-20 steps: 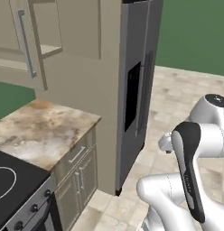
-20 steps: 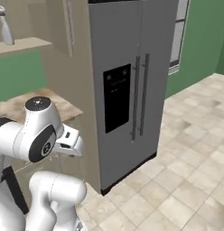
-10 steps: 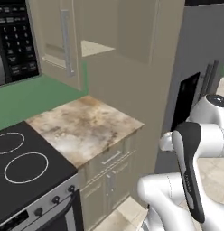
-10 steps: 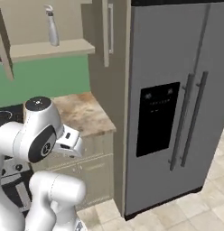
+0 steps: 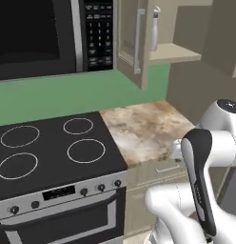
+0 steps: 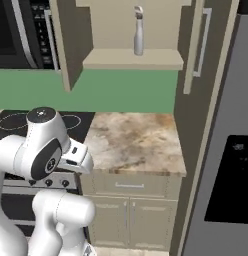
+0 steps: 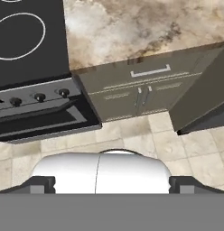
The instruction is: Move the cutting board and knife to the sink. Then move spray from the cabinet to the counter.
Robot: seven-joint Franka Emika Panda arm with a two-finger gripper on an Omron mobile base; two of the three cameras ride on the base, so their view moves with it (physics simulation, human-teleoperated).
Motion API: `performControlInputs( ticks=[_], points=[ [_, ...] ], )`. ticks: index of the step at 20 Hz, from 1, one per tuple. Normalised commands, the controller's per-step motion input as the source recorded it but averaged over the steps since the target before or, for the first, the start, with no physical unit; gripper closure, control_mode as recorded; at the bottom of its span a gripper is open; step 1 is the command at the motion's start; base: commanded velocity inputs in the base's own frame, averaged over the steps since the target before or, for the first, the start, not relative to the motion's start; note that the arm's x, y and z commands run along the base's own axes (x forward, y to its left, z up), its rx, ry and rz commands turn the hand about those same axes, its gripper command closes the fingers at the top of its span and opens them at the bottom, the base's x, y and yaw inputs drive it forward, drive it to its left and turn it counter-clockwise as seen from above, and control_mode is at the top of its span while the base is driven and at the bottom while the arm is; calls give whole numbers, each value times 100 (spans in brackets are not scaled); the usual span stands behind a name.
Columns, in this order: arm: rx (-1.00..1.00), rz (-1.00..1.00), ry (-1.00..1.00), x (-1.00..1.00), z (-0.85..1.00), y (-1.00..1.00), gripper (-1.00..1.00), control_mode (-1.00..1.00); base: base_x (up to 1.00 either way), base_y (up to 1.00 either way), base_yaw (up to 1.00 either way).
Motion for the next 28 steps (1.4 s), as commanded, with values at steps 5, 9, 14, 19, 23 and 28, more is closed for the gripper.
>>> performControlInputs(
  ticks=[5,9,14,19,23,28],
  points=[
    [0,0,0,0,0,0,-100,100,40,-20,50],
    [0,0,0,0,0,0,-100,100,26,-53,15],
    [0,0,0,0,0,0,-100,100,23,-49,5],
    [0,0,0,0,0,0,-100,100,39,-34,3],
    [0,0,0,0,0,0,-100,100,55,-19,5],
    [0,0,0,0,0,0,-100,100,39,-24,2]
  ],
)
